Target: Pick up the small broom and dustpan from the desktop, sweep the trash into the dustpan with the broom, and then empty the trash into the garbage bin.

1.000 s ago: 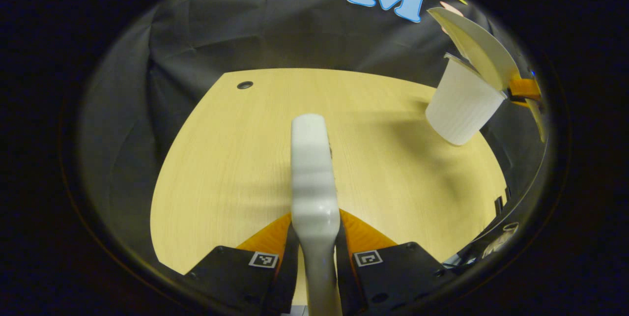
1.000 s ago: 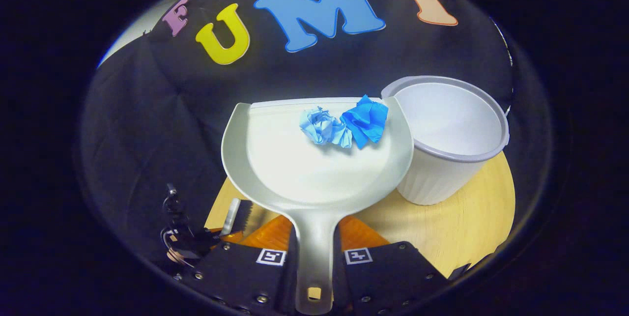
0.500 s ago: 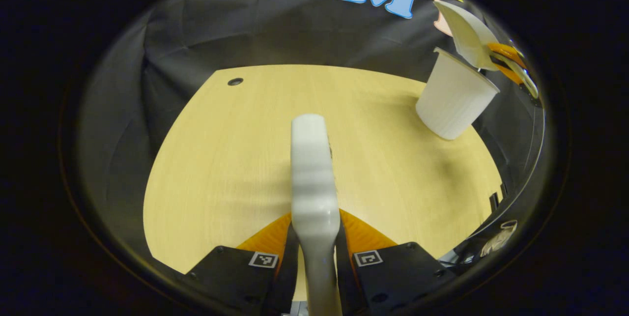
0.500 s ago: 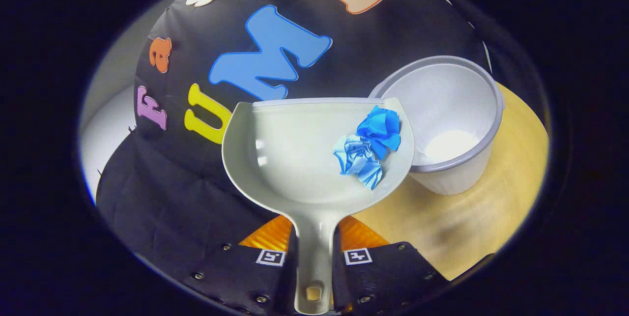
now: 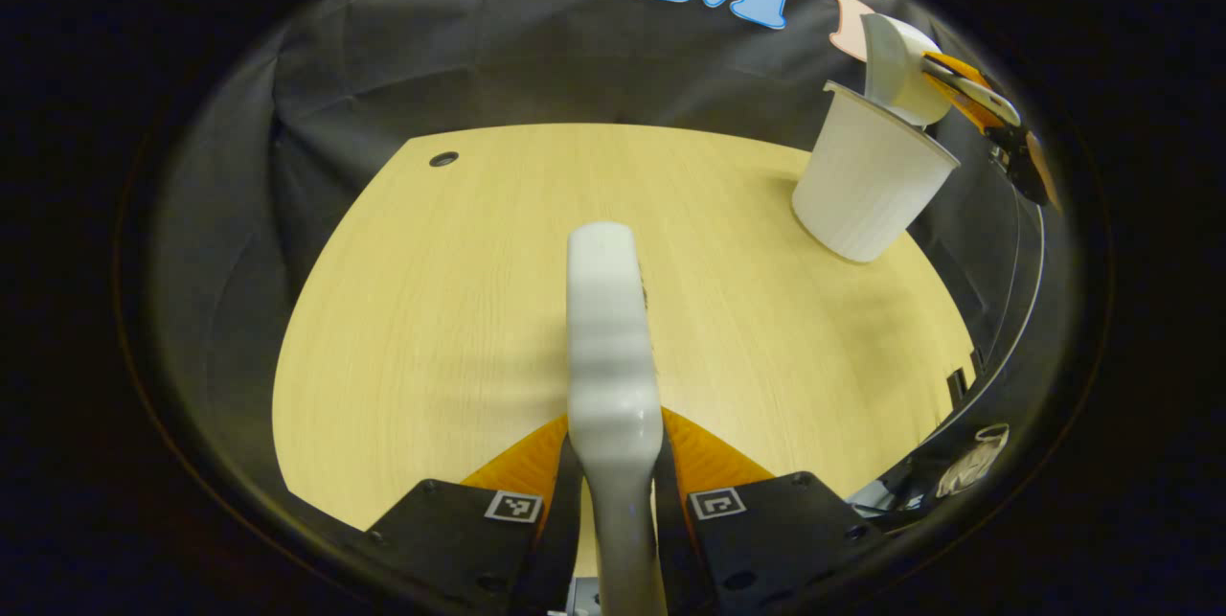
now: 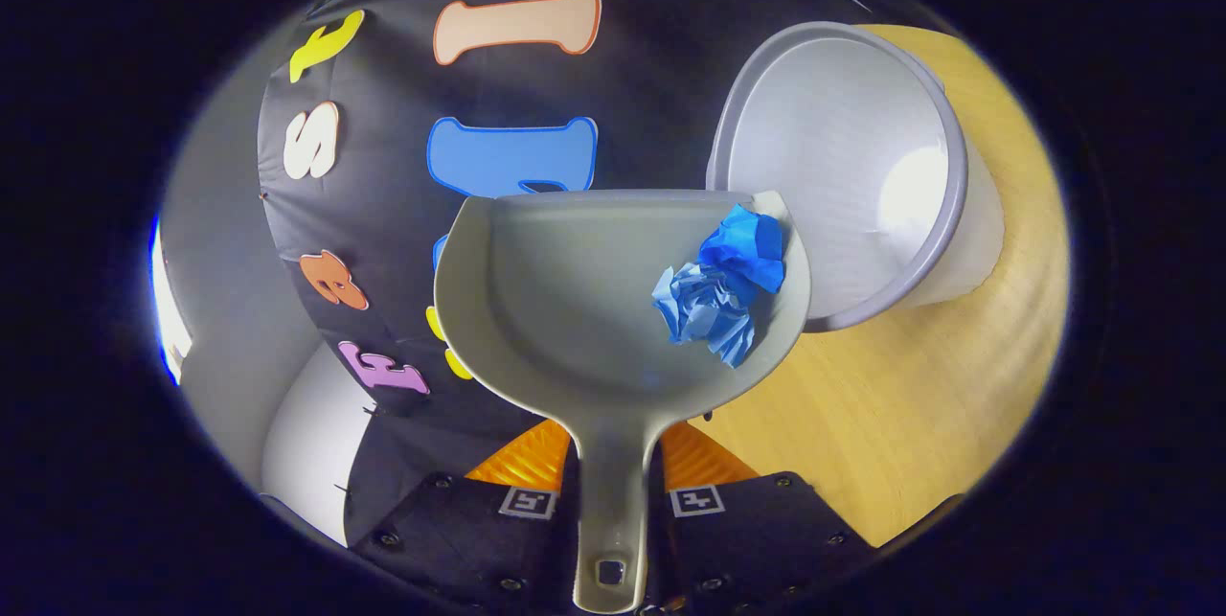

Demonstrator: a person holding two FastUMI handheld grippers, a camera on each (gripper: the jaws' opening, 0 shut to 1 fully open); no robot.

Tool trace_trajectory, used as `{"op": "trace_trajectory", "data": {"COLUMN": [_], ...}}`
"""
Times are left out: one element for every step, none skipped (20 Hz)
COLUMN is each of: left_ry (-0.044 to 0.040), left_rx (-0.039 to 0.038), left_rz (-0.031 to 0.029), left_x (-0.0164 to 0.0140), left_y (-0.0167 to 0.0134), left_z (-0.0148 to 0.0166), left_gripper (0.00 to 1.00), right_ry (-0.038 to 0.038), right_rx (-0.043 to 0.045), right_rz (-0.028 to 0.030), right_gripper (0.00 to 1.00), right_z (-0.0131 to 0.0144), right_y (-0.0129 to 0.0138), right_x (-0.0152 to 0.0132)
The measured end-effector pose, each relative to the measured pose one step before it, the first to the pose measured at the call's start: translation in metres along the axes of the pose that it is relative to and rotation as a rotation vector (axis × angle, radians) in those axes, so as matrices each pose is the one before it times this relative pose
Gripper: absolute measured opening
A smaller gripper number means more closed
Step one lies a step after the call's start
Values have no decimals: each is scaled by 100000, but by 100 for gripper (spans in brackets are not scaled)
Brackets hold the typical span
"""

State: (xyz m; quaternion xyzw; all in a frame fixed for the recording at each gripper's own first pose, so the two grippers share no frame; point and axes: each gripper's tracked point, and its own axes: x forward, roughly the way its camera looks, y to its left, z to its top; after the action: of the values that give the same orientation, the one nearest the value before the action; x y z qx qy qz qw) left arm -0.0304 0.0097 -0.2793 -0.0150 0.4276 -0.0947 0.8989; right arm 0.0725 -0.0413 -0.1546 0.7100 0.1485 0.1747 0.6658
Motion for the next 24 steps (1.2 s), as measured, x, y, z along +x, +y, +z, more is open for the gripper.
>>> {"op": "trace_trajectory", "data": {"left_ry": [-43,-93,-123,-182,-305,-314,-252,-244,-88,-295,-378,-323,-278,-498,-315,-296,-394,-245,241,252,223,127,257,413], "left_rx": [-72,37,187,102,-281,-403,-366,-384,-750,-868,-1104,-1099,-1021,-1022,-788,-621,-234,-12,399,571,779,864,558,236], "left_rz": [141,269,331,478,397,279,453,704,719,579,561,545,415,171,30,221,-287,-298,-181,-141,-279,-137,-463,-614], "left_x": [-146,-57,-122,-131,-152,-124,-96,14,17,92,44,50,81,-2,37,76,85,83,89,-24,84,111,13,-5], "left_y": [-281,-377,-374,-266,-375,-288,-323,-146,-215,-156,-205,-43,-69,-90,-41,158,160,336,288,418,433,473,451,442], "left_z": [-46,-103,78,51,20,109,40,-34,44,-52,-9,45,9,-21,21,-24,96,13,-31,1,-12,-27,30,-76], "left_gripper": [43,43,43,43,43,43,43,43,43,41,41,44,44,44,44,44,44,44,44,43,43,43,43,43], "right_ry": [49,193,454,197,433,576,999,1218,1277,1565,1180,1237,644,618,188,-616,-662,-896,-664,-606,-535,-171,240,395], "right_rx": [2761,1636,620,486,227,134,290,190,-43,-1101,-1844,-2723,-2923,-3521,-3908,-4505,-5562,-5759,-5629,-6091,-6322,-6316,-6194,-5461], "right_rz": [1832,1110,495,280,225,111,236,168,-106,-676,-1226,-1490,-1216,-1226,-1519,-2203,-2450,-2872,-2836,-2861,-2946,-2937,-2690,-2581], "right_gripper": [29,29,29,29,29,29,29,29,29,29,29,29,29,29,29,28,29,29,29,29,29,29,29,29], "right_z": [235,337,325,144,150,60,20,-172,-192,-374,-289,-409,-283,-433,-658,-809,-539,-472,-600,-829,-883,-933,-1017,-1097], "right_y": [205,309,-181,-53,-53,11,10,8,-32,0,-96,-55,-21,-179,-514,-970,-517,-88,-213,-45,-5,-62,165,46], "right_x": [-172,-140,-160,-149,-84,-113,-36,-62,9,137,179,239,131,-86,-533,-945,-299,-36,-148,-152,-183,-249,-134,-248]}}
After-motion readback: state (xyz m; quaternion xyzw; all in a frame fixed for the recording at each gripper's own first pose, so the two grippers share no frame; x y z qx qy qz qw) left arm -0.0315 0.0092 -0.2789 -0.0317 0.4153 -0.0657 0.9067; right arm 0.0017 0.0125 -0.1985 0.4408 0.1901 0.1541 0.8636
